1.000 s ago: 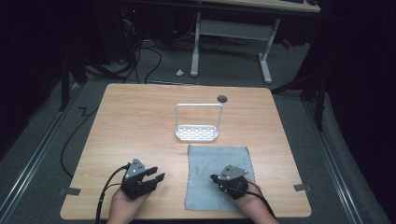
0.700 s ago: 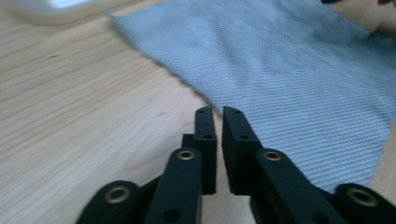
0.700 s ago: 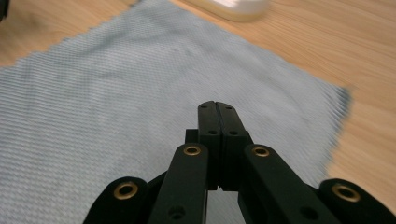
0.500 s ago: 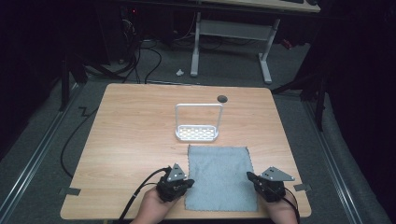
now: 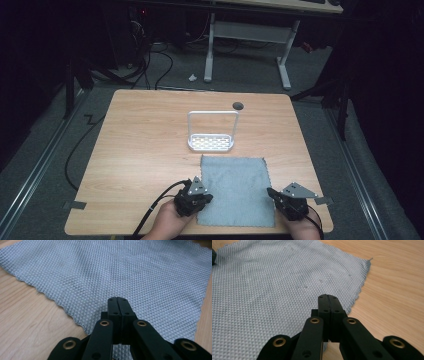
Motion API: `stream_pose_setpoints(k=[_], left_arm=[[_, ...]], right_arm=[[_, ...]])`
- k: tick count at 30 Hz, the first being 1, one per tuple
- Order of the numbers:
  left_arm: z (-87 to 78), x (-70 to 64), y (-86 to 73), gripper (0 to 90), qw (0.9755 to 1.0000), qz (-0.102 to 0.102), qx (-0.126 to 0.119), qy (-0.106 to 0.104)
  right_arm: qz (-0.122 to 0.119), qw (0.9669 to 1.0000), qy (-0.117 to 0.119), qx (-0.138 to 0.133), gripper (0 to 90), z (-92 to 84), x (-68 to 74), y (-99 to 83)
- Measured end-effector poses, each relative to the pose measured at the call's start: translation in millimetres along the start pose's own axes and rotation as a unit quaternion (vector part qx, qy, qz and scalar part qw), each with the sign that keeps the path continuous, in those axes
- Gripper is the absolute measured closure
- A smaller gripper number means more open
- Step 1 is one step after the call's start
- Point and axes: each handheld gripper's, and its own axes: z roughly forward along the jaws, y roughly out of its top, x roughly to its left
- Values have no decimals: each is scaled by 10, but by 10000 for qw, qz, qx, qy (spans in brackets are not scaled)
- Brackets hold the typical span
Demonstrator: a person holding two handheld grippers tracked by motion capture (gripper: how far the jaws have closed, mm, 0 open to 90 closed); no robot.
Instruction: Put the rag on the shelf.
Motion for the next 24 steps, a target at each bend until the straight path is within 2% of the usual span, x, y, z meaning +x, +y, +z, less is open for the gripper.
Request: stream_pose_setpoints(k=[11,14,16,19,24], left_arm=[[-355,22,-303,875,9991,-354,23,223],[-449,23,-324,825,9985,-420,-181,315],[-488,75,-298,801,9974,-497,-333,391],[-447,175,-234,765,9963,-620,-434,407],[-253,306,-142,721,9960,-464,-260,721]], right_arm=[[-368,9981,493,19,900,423,130,330],[-442,9972,596,25,900,529,162,409],[-505,9967,629,30,900,579,181,451],[-537,9967,604,52,900,600,188,461],[-321,9986,406,122,900,545,124,404]])
